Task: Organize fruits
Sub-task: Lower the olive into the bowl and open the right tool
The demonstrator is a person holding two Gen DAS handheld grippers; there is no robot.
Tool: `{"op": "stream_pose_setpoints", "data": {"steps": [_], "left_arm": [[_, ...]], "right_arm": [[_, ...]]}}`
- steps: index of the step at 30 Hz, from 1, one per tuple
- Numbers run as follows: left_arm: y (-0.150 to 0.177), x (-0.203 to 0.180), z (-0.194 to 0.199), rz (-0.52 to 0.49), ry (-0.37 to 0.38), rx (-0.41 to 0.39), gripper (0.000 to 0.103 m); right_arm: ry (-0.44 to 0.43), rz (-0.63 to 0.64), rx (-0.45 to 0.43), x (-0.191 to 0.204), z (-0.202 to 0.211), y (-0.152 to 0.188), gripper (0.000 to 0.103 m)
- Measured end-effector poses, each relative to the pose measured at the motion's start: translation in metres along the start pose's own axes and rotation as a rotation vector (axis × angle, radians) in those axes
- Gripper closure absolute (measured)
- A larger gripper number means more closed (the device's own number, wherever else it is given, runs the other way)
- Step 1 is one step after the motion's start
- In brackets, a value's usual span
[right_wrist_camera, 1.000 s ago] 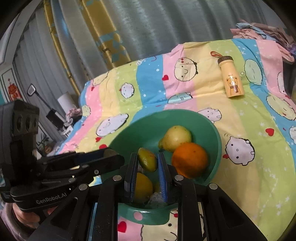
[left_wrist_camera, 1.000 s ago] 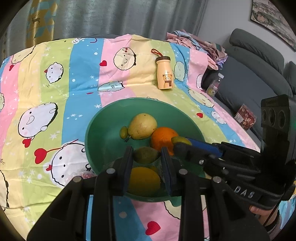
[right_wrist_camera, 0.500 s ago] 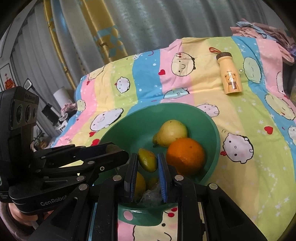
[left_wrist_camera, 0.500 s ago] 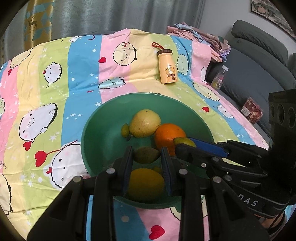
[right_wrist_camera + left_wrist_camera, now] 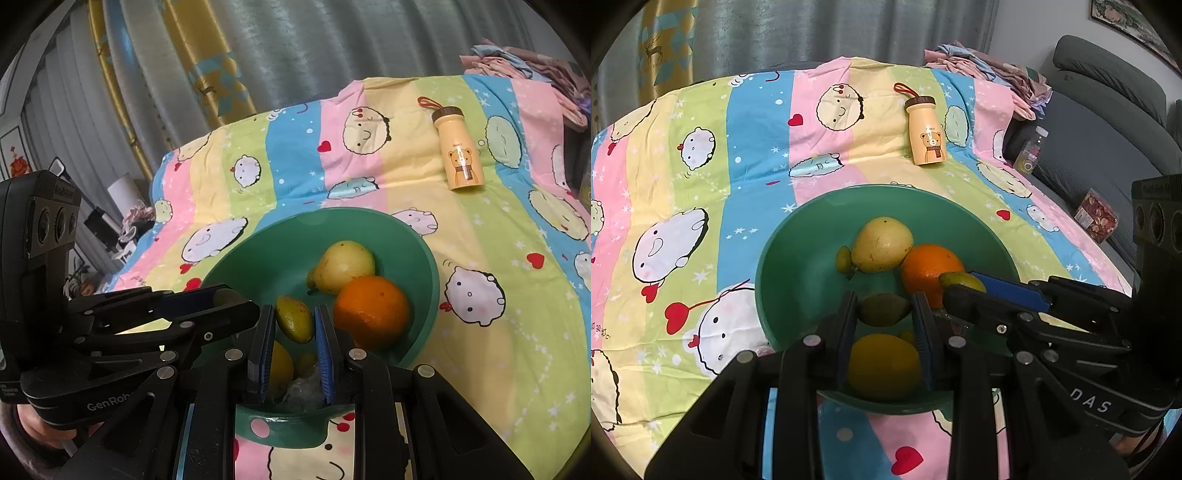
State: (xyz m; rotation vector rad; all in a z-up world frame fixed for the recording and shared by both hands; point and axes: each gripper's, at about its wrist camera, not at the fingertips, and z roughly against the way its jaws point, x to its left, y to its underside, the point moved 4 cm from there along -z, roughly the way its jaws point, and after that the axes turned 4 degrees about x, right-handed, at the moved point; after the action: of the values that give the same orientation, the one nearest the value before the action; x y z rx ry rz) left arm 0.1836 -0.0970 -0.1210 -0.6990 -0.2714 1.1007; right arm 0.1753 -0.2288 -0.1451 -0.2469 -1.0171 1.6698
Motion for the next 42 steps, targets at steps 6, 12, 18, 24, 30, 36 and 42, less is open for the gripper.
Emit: {"op": "stream_pose_setpoints", "data": {"steps": [6, 12, 18, 24, 30, 36, 42], "left_arm": [[0.000, 0.000, 0.000, 0.001, 0.000, 0.002, 0.073], [0.000, -0.001, 0.001, -0.001, 0.000, 0.001, 0.073], [-0.001, -0.003, 0.002, -0.008, 0.000, -0.002, 0.073], [-0.003, -0.003, 0.003, -0.008, -0.002, -0.003, 0.073], [-0.005, 0.002, 0.005, 0.007, -0.015, -0.007, 0.056], [-0.011, 0.022, 0.019, 0.073, -0.030, -0.045, 0.030], [-0.008, 0.063, 0.049, 0.181, -0.077, -0.104, 0.023]], "right_arm": [[0.000, 0.001, -0.003, 0.001, 0.000, 0.000, 0.080], [0.005, -0.002, -0.009, 0.001, 0.002, -0.001, 0.080], [0.007, -0.005, -0.015, 0.000, 0.004, -0.002, 0.080], [0.009, -0.007, -0.021, 0.002, 0.006, -0.004, 0.080], [0.010, -0.029, -0.033, -0.003, 0.009, -0.005, 0.080], [0.022, -0.084, -0.089, -0.012, 0.021, -0.009, 0.048], [0.005, -0.102, -0.117, -0.014, 0.030, -0.013, 0.047]]}}
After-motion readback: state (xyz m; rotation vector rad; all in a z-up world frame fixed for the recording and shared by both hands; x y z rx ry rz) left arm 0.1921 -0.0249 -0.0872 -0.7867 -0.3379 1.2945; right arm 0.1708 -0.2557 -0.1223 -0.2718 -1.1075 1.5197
